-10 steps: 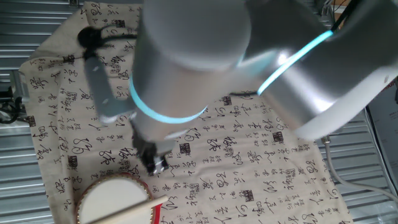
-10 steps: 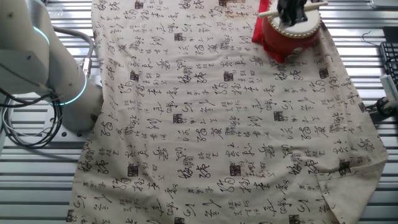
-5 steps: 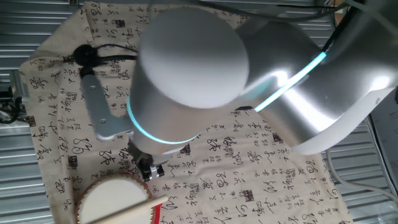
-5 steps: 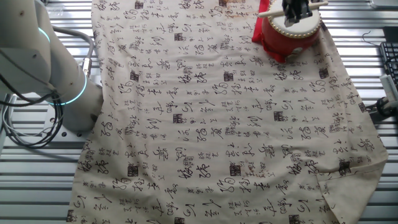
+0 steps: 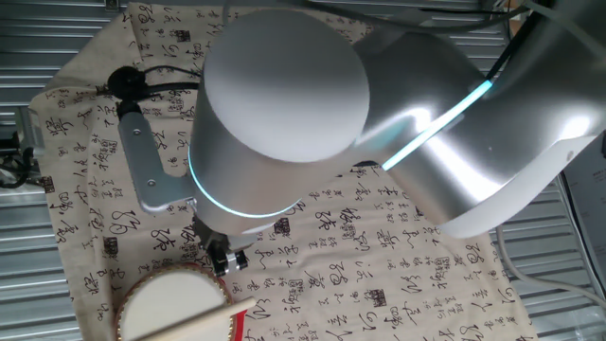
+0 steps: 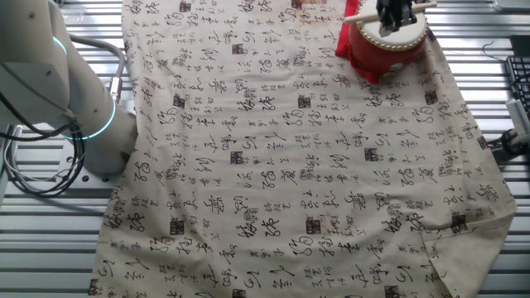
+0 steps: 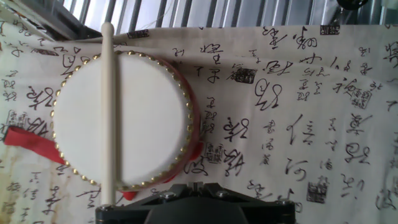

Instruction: Play the drum

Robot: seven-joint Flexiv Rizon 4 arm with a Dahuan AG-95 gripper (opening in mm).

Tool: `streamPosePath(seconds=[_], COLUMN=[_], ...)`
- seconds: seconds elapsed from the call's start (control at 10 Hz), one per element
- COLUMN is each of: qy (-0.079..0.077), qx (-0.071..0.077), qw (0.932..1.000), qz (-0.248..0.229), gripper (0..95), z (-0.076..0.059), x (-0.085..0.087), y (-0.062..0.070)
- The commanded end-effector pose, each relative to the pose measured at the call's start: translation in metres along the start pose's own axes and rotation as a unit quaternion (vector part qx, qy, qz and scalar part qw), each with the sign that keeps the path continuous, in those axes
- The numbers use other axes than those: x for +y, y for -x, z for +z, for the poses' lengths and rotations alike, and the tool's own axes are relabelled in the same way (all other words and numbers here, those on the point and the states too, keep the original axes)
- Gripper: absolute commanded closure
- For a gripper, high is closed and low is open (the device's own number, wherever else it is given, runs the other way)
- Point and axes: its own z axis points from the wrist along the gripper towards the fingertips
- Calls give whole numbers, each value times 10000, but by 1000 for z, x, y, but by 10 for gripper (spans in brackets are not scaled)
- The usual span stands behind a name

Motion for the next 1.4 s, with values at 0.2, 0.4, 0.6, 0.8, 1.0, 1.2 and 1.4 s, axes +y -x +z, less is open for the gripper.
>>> streamPosePath(seconds=[0.2, 0.4, 0.6, 0.8, 1.0, 1.2, 1.4], qy=[21, -9, 28, 174, 269, 273, 270], qx=[-28, 30, 113, 189, 196, 266, 259], qw=[10000, 9996, 9950, 9875, 9832, 9827, 9853], qz=[-11, -296, -996, -1557, -1794, -1813, -1667], gripper=[950, 950, 950, 950, 950, 950, 950], z=[0, 0, 0, 0, 0, 0, 0], x=[0, 0, 0, 0, 0, 0, 0], y=[-1, -1, -1, -1, -1, -1, -1])
